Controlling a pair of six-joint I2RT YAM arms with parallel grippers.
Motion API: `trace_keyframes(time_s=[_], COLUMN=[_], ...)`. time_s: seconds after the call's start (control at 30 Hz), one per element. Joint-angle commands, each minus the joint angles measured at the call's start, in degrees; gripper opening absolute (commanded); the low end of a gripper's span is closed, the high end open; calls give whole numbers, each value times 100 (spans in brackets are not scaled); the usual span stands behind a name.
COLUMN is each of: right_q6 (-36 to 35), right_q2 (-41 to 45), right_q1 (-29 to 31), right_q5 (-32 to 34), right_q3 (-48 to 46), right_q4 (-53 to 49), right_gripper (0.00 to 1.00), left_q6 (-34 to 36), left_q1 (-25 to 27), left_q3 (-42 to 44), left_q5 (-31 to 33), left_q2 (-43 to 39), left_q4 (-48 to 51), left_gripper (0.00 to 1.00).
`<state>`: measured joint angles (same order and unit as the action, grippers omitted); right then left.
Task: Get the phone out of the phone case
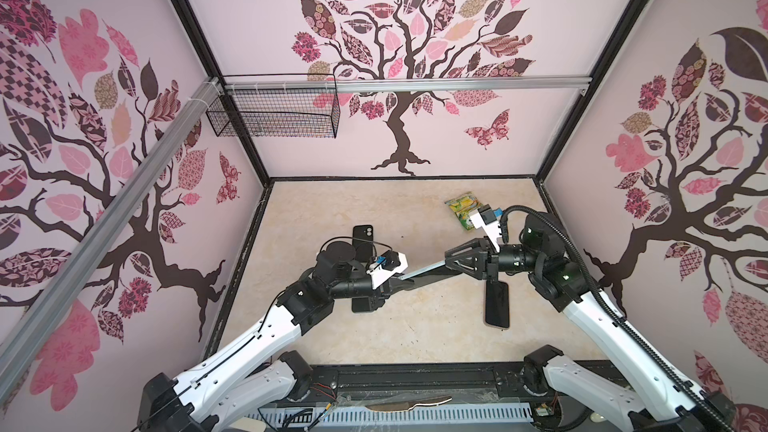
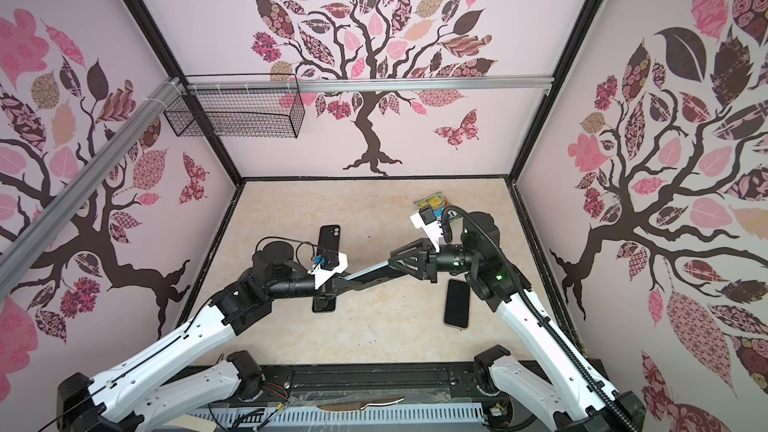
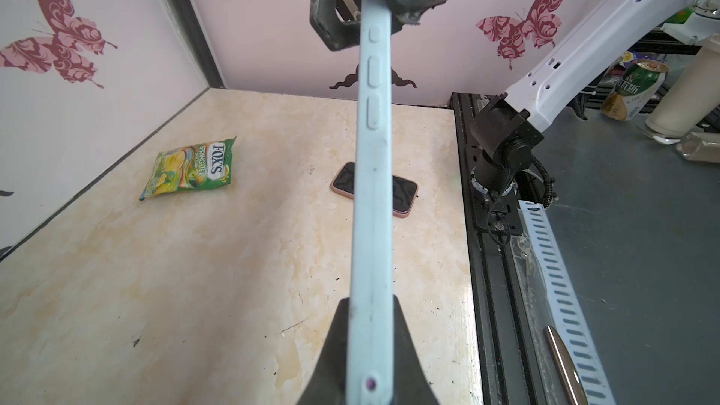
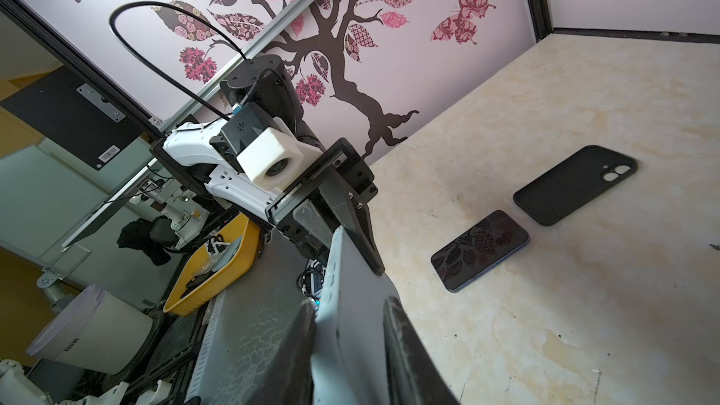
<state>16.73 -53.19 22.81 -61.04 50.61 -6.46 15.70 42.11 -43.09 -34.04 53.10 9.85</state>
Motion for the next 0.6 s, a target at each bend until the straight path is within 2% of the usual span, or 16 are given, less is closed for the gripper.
trace_keyframes(time_s=[0.0,0.17,0.33,0.57], right_q6=[543,1227,1548,1882], right_q2=[-97,-101,-198,-179], right_q1=[77,74,75,75], right_q5=[266,329,353,389], right_q3=[103,-59,-124,-309], right_q4=[-286,-5,-57,158], right_gripper=[27,24,22,19], left_q6=[411,887,1196,1268], left_q1=[79,245,390,500], left_q3=[-319,-408,-450,-490], left_q5=[595,1084,1393,1392], left_q2=[-353,-554,-595,-560], left_q4=[-992,-870,-810,-766], left_gripper=[0,0,0,0])
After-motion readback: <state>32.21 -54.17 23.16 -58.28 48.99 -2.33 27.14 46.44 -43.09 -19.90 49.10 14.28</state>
